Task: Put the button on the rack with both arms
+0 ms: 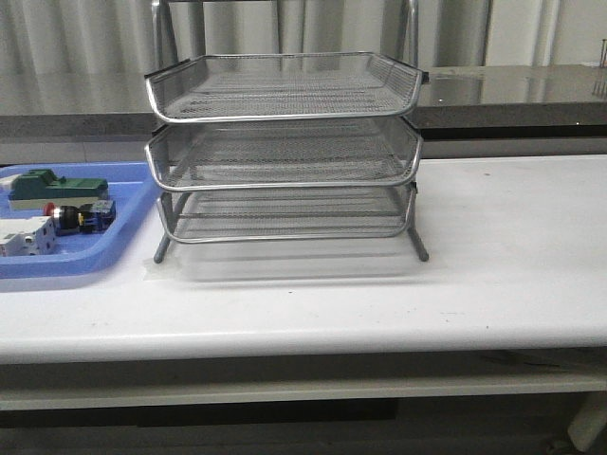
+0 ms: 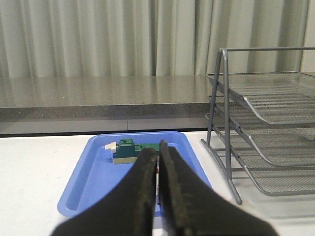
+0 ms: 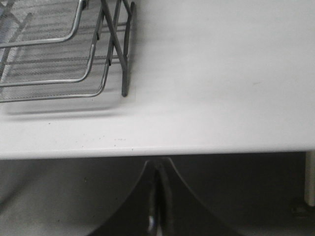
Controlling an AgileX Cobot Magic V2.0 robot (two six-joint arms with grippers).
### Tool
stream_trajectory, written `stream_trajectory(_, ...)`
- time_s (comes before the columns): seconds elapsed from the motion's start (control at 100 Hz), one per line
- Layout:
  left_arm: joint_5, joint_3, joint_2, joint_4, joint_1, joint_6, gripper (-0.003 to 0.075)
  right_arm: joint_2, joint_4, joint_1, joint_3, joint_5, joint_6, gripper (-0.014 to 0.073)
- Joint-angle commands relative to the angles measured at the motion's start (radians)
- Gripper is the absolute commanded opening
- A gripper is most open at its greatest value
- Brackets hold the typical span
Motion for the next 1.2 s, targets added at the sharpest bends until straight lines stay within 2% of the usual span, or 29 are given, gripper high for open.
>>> stream_trajectory(0.0,-0.085,0.046,-0.034,-0.001,-0.001,-0.011,0.0004,0.052,0.052,-0.007,-0.037,-0.065,-0.005,-0.0069)
stream_trajectory(0.21,-0.085,0.046,-0.034,-0.001,-0.001,-0.011,0.0004,0.138,0.228,-0.007,-0.036,-0.114,-0.010,-0.0066)
stream_trajectory(0.28,-0.085,0.046,-0.034,-0.001,-0.001,-0.011,0.0004,0.162,0.288,-0.006,-0.036,-0.143,-0.031,-0.0032)
stream_trajectory(0.38,-0.085,0.046,-0.034,-0.001,-0.001,-0.011,0.0004,0.195,0.393,-0.006,-0.036,-0.173,-0.084,0.0101)
stream_trajectory(0.5,-0.085,0.046,-0.034,-0.001,-0.001,-0.011,0.0004,0.240,0.520,-0.006,-0.036,-0.211,-0.159,0.0339)
stream_trajectory(0.57,-0.085,0.046,-0.034,-0.001,-0.001,-0.011,0.0004,0.271,0.588,-0.006,-0.036,-0.244,-0.216,0.0416)
stream_trajectory(0.76,-0.085,0.046,-0.034,-0.001,-0.001,-0.011,0.0004,0.396,0.803,-0.006,-0.036,-0.326,-0.385,0.0422)
stream_trajectory(1.0,-0.085,0.046,-0.034,-0.001,-0.001,-0.011,0.0004,0.604,1.117,-0.006,-0.036,-0.392,-0.672,0.0422)
stream_trajectory(1.19,-0.085,0.046,-0.034,-0.001,-0.001,-0.011,0.0004,0.749,1.395,-0.006,-0.057,-0.355,-0.942,0.0422)
